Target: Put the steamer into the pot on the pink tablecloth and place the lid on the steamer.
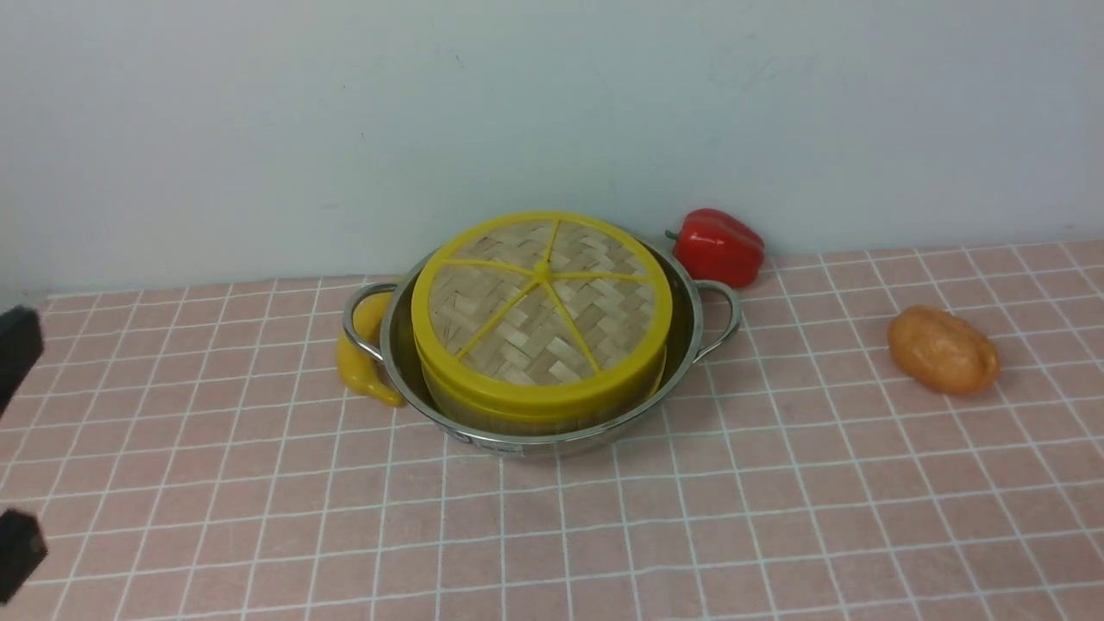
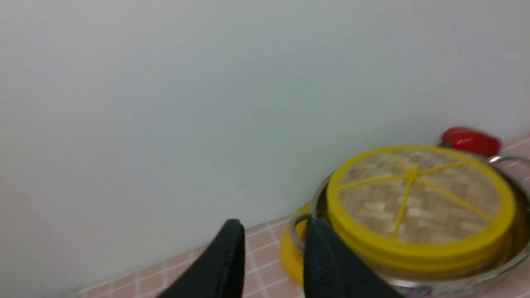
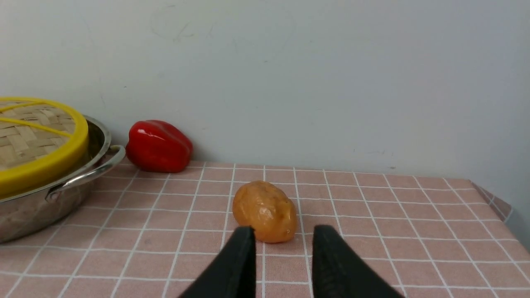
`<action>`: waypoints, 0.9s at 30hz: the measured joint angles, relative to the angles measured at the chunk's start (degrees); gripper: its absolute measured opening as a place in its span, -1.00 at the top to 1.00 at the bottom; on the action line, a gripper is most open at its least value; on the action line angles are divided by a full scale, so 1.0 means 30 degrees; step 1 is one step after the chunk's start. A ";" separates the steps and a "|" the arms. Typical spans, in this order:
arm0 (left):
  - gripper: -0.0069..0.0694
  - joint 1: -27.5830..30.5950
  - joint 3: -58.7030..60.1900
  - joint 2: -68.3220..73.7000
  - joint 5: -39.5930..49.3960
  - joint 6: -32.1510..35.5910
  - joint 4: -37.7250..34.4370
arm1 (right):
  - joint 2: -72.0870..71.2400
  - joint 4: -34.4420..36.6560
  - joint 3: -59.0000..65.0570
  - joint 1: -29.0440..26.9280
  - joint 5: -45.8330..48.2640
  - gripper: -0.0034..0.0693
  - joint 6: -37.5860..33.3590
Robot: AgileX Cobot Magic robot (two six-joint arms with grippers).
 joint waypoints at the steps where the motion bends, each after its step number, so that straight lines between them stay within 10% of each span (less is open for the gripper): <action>1: 0.29 0.0320 0.0561 -0.0455 -0.0111 0.0008 0.0110 | 0.0000 0.0000 0.0000 0.0000 0.0000 0.28 -0.0019; 11: 0.26 0.2112 0.9511 -0.7274 -0.2254 0.0143 0.1015 | -0.0022 0.0000 0.0000 0.0000 0.0018 0.25 -0.0001; 27: 0.21 0.2166 1.0468 -0.7481 -0.2528 0.0141 0.0900 | -0.0022 0.0000 0.0007 0.0000 0.0017 0.25 -0.0001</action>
